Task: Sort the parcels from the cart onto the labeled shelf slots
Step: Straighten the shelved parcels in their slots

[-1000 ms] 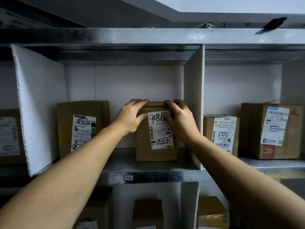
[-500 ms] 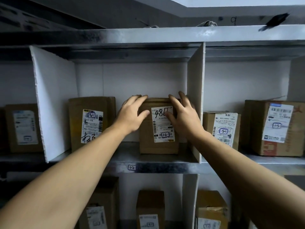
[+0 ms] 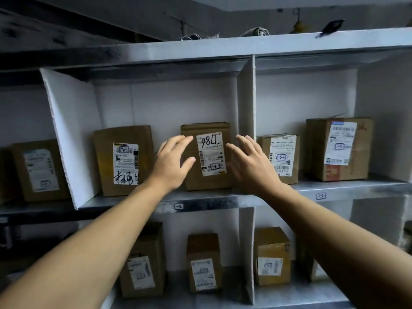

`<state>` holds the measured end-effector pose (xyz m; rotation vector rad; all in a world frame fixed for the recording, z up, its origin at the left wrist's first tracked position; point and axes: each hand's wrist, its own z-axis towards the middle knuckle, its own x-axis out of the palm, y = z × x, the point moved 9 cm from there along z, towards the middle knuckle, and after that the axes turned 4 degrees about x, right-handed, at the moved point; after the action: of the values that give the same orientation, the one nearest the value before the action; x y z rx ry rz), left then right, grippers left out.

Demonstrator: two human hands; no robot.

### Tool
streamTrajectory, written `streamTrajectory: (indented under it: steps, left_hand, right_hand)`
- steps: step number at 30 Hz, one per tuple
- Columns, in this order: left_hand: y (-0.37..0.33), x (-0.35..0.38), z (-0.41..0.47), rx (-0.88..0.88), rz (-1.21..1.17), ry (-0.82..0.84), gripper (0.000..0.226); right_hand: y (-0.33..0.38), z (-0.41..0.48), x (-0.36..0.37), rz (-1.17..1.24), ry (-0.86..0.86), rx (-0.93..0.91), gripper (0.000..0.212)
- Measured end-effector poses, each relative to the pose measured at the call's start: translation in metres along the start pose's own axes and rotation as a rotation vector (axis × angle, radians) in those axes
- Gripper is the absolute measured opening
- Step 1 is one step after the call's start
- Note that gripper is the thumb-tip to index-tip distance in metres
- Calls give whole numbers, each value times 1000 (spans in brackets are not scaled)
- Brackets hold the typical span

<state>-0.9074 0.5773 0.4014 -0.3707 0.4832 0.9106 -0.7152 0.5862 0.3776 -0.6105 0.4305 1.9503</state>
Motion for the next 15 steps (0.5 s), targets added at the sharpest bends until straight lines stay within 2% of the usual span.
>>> streamTrajectory:
  steps: [8,15]
  left_hand:
    - [-69,39,-9,96,-101,43,52]
    - [-142,76,30,204,-107,69,54]
  right_hand:
    - [-64,-58,-32,-68,37,154,51]
    - [-133,-57,-69,-78,11,232,55]
